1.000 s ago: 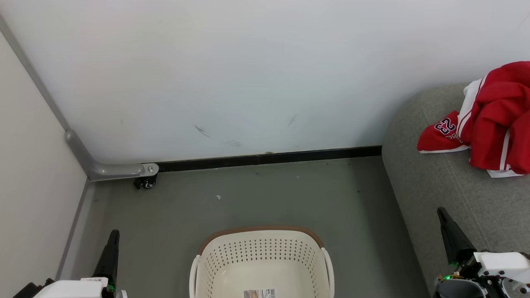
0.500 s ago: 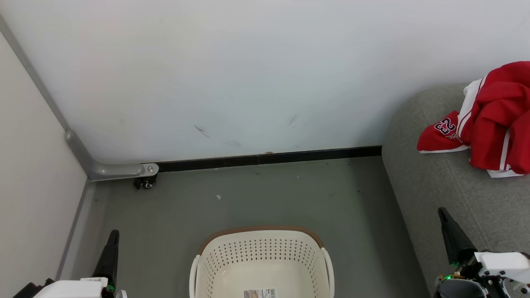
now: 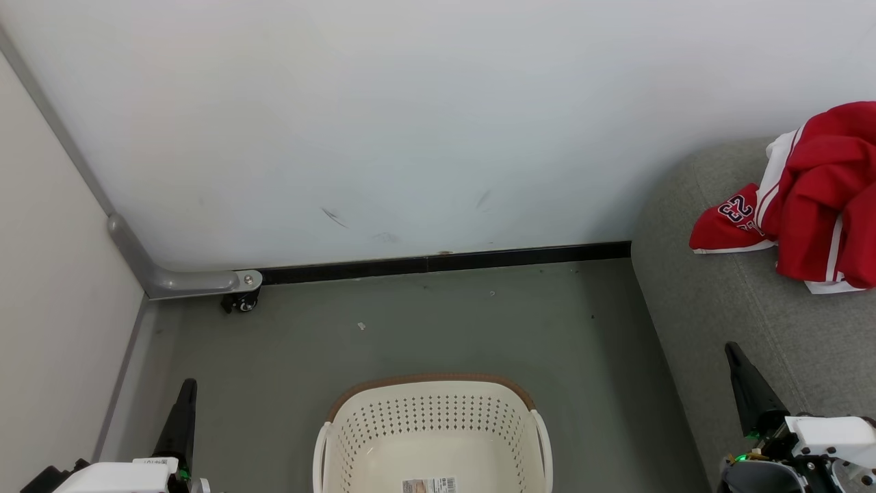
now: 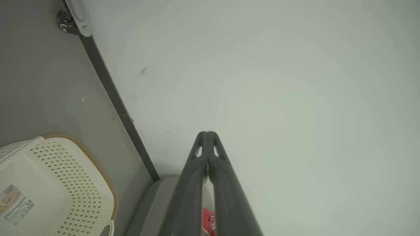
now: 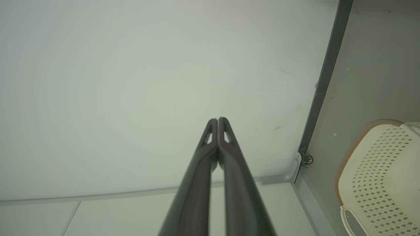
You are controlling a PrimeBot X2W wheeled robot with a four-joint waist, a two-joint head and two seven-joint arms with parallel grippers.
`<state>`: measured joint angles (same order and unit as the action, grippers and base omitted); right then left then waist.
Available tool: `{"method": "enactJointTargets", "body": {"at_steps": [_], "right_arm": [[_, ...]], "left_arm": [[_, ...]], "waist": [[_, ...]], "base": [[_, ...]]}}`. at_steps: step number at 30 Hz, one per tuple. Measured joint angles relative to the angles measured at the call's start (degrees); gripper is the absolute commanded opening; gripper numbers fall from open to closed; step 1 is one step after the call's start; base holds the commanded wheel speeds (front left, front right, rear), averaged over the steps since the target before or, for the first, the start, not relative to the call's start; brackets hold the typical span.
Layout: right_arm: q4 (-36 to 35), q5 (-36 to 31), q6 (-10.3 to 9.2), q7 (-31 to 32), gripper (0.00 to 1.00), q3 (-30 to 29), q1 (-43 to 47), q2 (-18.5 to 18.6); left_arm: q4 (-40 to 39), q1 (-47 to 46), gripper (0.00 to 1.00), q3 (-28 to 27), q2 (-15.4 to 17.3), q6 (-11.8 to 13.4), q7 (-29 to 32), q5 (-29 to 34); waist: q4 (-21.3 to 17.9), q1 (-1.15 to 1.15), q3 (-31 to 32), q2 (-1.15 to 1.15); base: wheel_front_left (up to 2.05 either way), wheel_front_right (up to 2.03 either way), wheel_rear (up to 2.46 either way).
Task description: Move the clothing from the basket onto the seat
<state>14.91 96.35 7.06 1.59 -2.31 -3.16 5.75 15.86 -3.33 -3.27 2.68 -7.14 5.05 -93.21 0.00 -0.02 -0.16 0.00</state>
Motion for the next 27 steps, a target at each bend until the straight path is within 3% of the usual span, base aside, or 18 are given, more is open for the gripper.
{"method": "enactJointTargets", "body": {"at_steps": [27], "right_arm": [[0.04,-0.01,0.00,0.02,0.00,-0.19,-0.01,-0.07]], "left_arm": [[-0.01,-0.08,0.00,-0.11,-0.03,-0.01,0.00,0.00]], "waist": [[0.00,0.00,-0.01,0.00]], "base": [[0.00,0.00,0.00]]}}
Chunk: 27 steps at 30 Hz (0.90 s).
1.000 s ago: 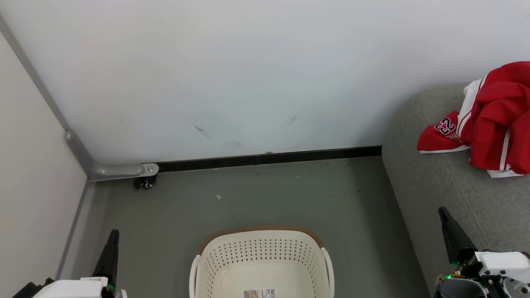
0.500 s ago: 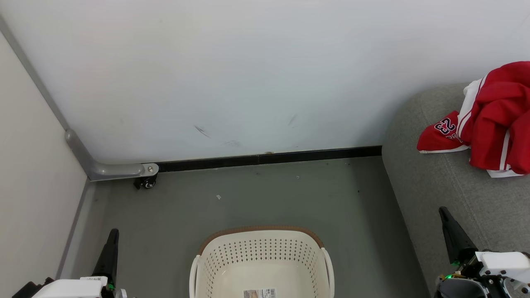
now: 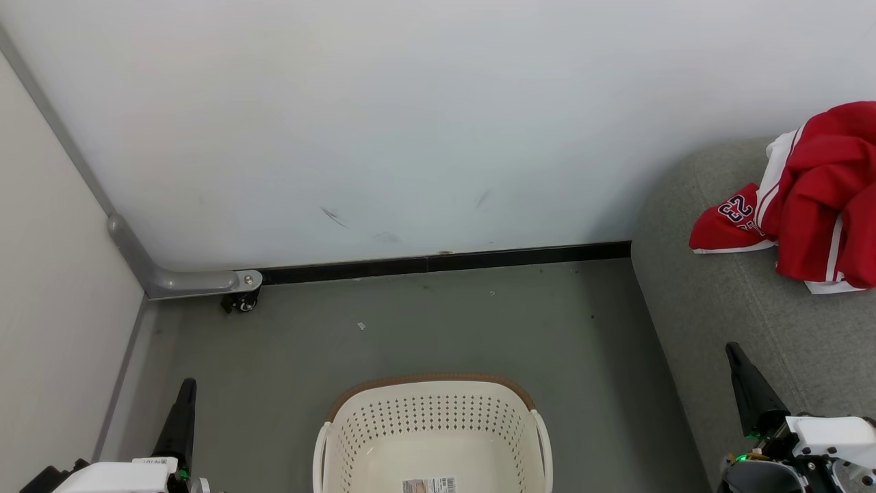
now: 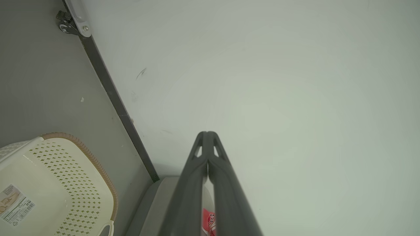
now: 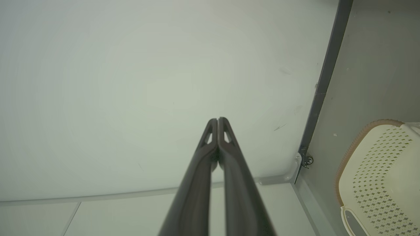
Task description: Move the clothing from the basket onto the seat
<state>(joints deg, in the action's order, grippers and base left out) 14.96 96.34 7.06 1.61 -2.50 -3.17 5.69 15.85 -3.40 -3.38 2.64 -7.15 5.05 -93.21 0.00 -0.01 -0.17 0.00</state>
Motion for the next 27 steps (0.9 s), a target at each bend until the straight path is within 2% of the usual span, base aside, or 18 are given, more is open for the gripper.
{"method": "enactJointTargets", "body": {"at_steps": [27], "right_arm": [[0.04,-0.02,0.00,0.19,0.00,-0.23,0.00,-0.09]], "left_arm": [[-0.02,0.00,0.00,-0.07,-0.04,0.00,0.01,0.00]], "waist": [[0.00,0.00,0.00,0.00]], "base": [[0.00,0.00,0.00]]}}
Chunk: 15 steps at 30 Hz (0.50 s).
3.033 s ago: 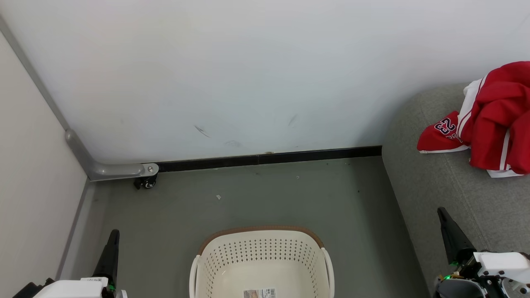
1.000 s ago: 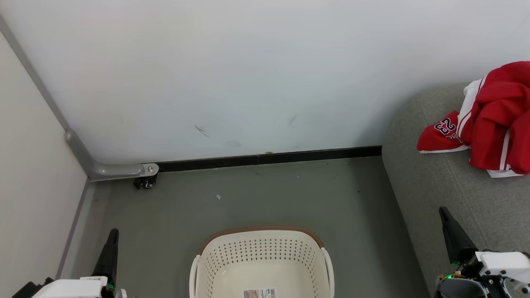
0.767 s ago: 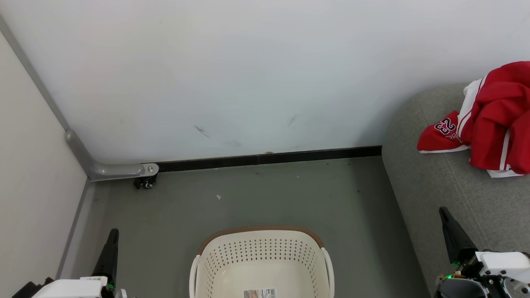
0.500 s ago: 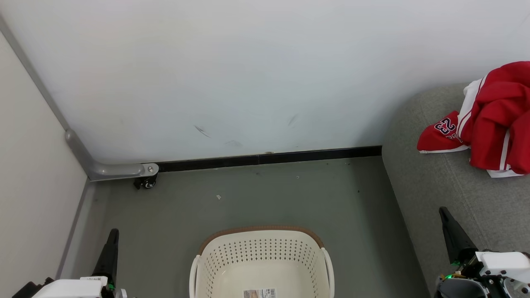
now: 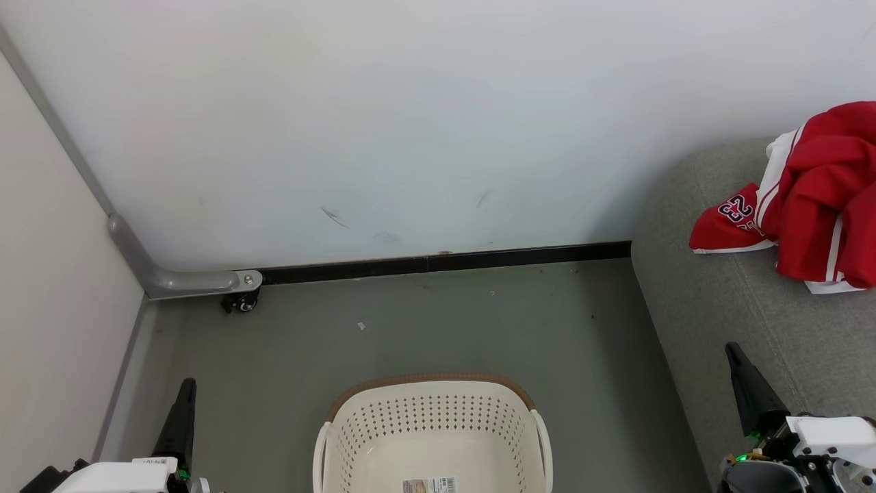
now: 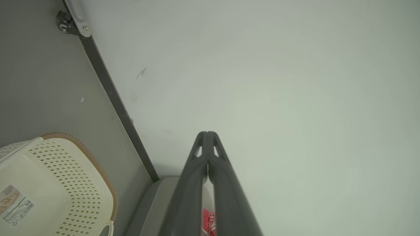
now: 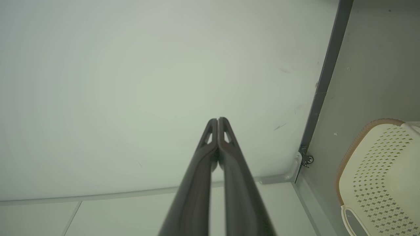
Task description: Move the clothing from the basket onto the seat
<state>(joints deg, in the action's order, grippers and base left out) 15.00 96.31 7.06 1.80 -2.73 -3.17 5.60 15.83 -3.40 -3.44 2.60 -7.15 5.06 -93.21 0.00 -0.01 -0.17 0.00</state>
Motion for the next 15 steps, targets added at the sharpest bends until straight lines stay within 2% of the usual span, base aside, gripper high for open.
{"method": "enactJointTargets", "body": {"at_steps": [15], "right_arm": [[0.00,-0.05,0.00,0.32,0.00,-0.09,-0.01,-0.04]], "left_arm": [[-0.01,0.00,0.00,-0.05,-0.02,-0.05,0.00,0.00]], "waist": [[0.00,0.00,0.00,0.00]], "base": [[0.00,0.00,0.00]]}}
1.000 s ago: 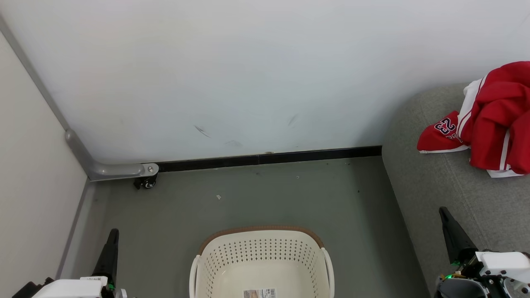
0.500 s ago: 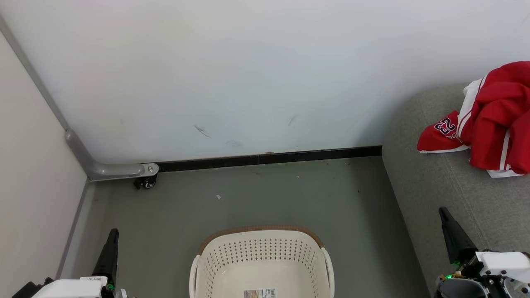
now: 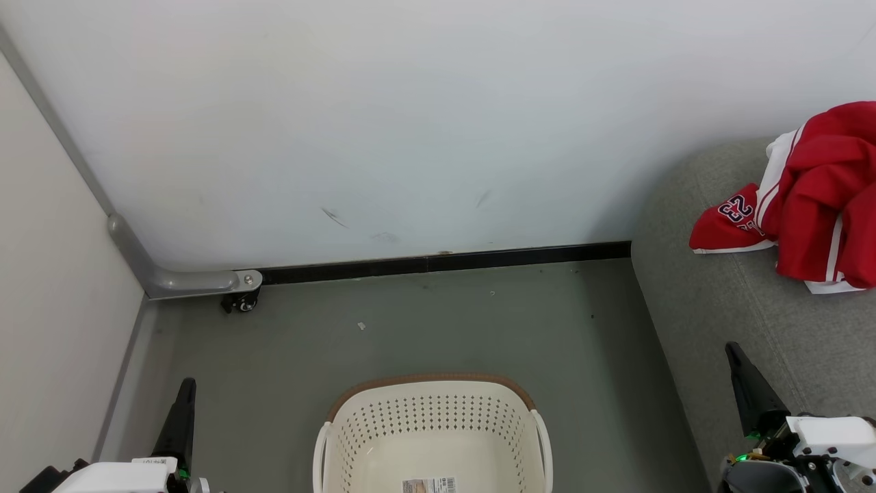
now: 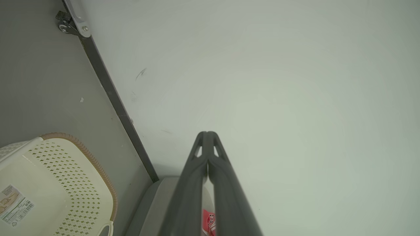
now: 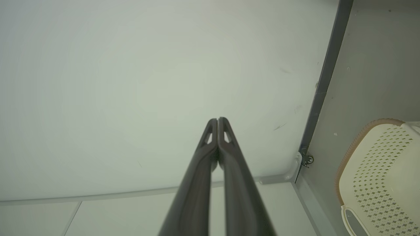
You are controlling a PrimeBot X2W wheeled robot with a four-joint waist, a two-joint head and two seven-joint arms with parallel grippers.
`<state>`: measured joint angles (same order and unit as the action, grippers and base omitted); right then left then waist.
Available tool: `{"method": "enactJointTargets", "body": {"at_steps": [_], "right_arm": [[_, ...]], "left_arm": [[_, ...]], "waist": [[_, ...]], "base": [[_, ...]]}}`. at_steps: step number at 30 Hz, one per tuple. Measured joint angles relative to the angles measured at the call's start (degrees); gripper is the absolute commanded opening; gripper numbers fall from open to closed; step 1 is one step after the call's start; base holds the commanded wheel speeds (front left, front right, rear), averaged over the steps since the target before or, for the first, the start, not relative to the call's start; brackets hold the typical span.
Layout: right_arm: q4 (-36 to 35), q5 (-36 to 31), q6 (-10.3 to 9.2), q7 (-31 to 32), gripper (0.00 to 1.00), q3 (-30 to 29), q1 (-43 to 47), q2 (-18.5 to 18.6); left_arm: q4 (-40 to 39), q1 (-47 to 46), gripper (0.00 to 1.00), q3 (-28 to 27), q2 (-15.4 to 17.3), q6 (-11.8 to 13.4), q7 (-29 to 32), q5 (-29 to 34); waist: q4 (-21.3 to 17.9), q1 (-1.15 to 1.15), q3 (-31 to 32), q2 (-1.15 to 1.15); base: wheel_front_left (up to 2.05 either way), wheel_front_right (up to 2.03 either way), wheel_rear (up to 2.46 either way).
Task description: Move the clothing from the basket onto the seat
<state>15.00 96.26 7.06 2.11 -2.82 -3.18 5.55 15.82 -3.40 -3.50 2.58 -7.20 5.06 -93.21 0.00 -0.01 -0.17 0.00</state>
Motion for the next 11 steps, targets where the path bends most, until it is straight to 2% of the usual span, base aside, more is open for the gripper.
{"method": "enactJointTargets", "body": {"at_steps": [11], "right_arm": [[0.01,0.00,0.00,0.16,0.00,-0.04,0.00,-0.05]], "left_arm": [[-0.02,0.00,0.00,-0.03,-0.01,0.00,0.25,0.00]], "waist": [[0.00,0.00,0.00,0.00]], "base": [[0.00,0.00,0.00]]}}
